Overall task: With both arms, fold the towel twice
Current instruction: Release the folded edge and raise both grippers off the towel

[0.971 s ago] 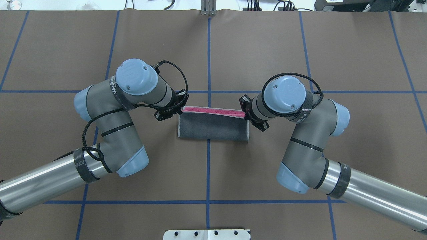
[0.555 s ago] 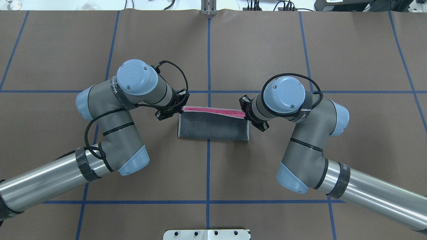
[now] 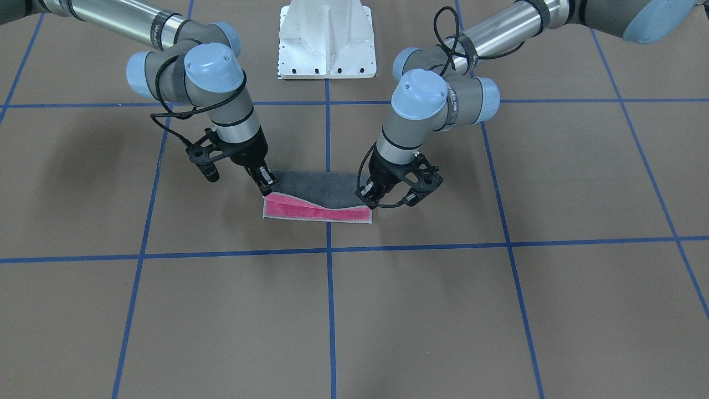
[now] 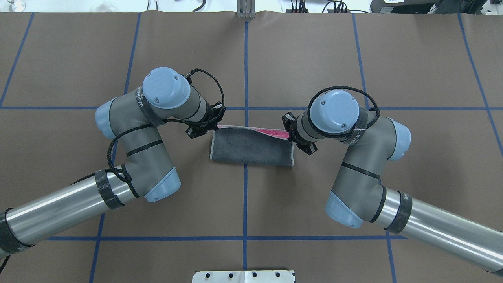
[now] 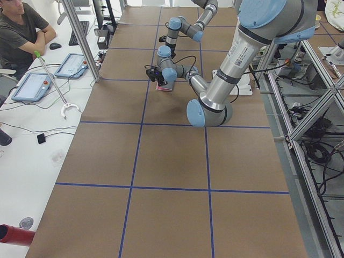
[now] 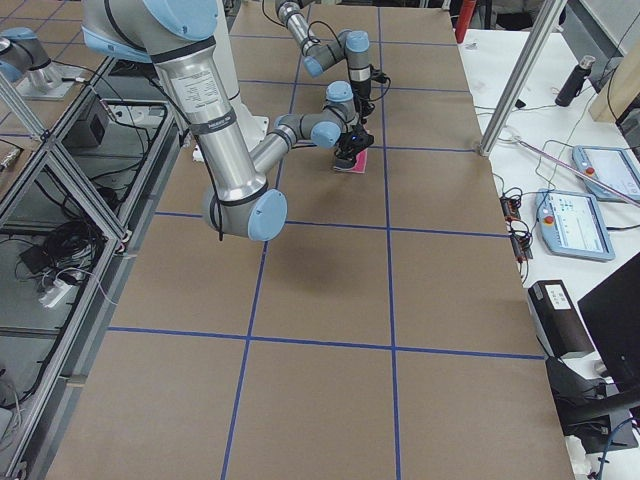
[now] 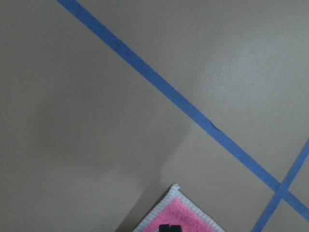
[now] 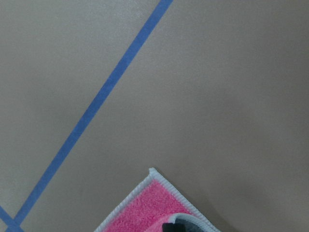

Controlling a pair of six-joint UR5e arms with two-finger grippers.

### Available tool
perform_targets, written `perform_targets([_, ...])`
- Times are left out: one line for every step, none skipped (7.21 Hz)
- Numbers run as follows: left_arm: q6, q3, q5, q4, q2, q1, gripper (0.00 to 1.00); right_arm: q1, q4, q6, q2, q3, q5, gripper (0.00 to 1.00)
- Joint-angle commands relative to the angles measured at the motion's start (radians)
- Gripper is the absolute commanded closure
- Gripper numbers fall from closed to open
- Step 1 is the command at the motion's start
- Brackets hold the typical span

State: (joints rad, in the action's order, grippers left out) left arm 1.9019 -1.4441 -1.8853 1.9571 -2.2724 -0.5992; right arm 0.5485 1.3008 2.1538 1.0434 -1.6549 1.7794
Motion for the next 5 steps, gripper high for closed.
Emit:
perform_targets([-0.001,0.002,0.000,0.000,-0.001,-0.008,1.00,0.001,-0.002,0.000,-0.017,0.015,0.000,1.00])
perform_targets([-0.001,0.002,-0.001,0.000,-0.001,-0.008,1.00,0.002,-0.002,0.001,-0.041,0.053,0.000,1.00])
perform_targets([-0.003,0.002,-0.002,0.000,-0.001,-0.008,0.88,0.011,-0.006,0.001,-0.046,0.067,0.000,0.68])
perform_targets([-0.004,0.002,-0.002,0.000,0.001,-0.007,0.50,0.019,-0.006,0.005,-0.051,0.069,0.000,0.01])
perform_targets([-0.004,0.002,-0.002,0.000,-0.001,-0.013,0.44,0.022,-0.006,0.005,-0.052,0.069,0.000,0.00])
